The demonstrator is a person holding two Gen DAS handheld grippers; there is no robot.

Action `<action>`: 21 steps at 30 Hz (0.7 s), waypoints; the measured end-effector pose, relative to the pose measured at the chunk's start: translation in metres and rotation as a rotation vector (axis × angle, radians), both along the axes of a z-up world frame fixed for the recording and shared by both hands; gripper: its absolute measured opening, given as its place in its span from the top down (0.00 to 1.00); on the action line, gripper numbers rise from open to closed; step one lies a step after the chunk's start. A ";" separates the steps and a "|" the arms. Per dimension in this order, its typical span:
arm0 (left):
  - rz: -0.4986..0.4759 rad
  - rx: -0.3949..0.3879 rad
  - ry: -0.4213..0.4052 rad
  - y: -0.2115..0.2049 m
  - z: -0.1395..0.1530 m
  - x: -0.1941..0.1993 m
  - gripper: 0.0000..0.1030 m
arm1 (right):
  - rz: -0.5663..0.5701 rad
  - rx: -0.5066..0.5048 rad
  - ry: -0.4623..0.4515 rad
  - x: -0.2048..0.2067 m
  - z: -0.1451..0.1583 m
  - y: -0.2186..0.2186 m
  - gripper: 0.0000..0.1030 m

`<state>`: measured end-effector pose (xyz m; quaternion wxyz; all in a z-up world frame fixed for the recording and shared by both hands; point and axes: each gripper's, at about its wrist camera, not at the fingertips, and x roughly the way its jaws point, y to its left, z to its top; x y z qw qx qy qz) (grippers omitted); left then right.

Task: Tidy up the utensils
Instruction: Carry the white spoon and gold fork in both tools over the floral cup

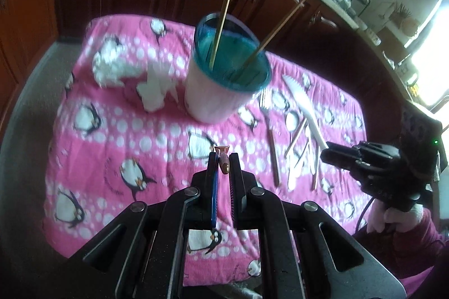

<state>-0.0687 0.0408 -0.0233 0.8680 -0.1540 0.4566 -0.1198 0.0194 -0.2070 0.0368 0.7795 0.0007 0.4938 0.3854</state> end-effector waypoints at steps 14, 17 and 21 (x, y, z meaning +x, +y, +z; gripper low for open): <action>0.041 0.028 -0.150 0.022 0.073 0.042 0.94 | 0.060 -0.029 0.063 0.051 0.020 0.021 0.88; 0.037 0.047 -0.138 0.018 0.073 0.060 0.94 | 0.065 -0.007 0.123 0.070 0.019 0.030 0.88; 0.020 0.096 -0.108 0.008 0.067 0.079 0.94 | 0.058 0.052 0.271 0.094 0.007 0.040 0.88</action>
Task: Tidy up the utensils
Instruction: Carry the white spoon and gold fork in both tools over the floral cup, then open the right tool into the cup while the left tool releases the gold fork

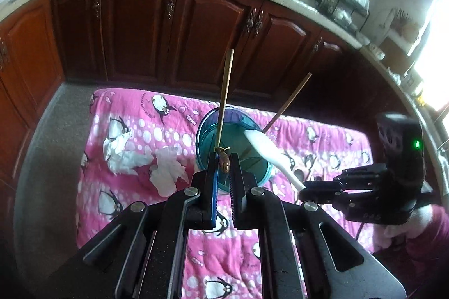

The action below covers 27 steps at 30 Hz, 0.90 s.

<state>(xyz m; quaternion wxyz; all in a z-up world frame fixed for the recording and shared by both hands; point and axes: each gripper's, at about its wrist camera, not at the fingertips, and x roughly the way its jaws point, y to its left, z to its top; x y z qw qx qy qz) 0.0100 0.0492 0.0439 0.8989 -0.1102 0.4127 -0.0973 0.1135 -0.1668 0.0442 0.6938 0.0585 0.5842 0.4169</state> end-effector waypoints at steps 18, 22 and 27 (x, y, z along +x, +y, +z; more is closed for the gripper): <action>-0.040 0.082 0.092 -0.017 -0.026 0.051 0.94 | -0.026 0.019 0.384 0.063 -0.028 0.013 0.88; -0.048 0.089 0.101 -0.019 -0.030 0.053 0.94 | 0.014 -0.053 0.409 0.068 -0.030 0.019 0.88; -0.047 0.084 0.104 -0.018 -0.033 0.059 0.94 | -0.009 -0.079 0.455 0.082 -0.032 0.019 0.88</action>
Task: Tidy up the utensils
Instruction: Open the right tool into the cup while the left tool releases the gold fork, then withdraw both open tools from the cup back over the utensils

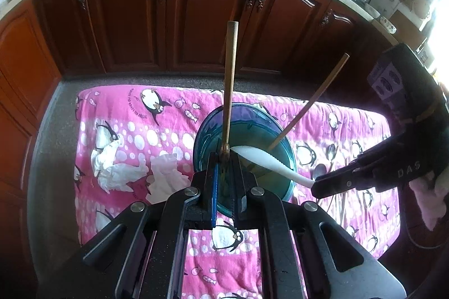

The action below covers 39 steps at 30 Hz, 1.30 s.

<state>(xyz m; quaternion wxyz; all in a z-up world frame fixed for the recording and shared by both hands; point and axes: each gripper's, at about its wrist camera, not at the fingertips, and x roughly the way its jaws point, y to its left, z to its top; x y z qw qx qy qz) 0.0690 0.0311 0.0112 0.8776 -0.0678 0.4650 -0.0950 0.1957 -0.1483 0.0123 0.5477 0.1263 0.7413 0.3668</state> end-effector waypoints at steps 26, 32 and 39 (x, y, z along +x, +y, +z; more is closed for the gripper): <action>0.076 -0.055 -0.005 -0.005 0.002 -0.031 0.56 | -0.094 0.040 -0.275 -0.026 0.039 -0.013 0.61; 0.099 -0.053 -0.022 -0.007 0.006 -0.049 0.54 | -0.091 0.010 -0.329 -0.049 0.042 -0.011 0.60; 0.110 -0.062 -0.037 -0.013 0.011 -0.070 0.52 | -0.098 -0.010 -0.386 -0.072 0.044 -0.019 0.57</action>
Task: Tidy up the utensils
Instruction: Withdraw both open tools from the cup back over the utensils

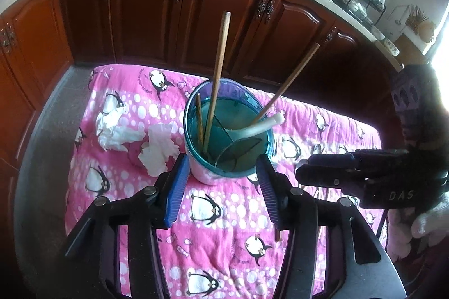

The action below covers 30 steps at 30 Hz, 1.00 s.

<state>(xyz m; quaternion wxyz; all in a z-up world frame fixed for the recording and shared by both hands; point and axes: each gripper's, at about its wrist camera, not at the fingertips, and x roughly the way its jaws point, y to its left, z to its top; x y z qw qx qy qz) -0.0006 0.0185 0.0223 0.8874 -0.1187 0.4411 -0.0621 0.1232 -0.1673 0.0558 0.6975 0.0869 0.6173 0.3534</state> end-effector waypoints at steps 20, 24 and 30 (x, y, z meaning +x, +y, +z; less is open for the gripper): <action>-0.105 -0.008 0.009 -0.062 -0.020 -0.039 0.37 | -0.127 -0.120 -0.052 -0.067 -0.047 -0.092 0.56; -0.108 0.014 0.034 -0.078 -0.037 -0.038 0.37 | -0.202 -0.135 -0.048 -0.074 -0.063 -0.114 0.56; -0.105 0.047 0.063 -0.099 -0.062 -0.031 0.37 | -0.282 -0.133 -0.040 -0.080 -0.077 -0.137 0.56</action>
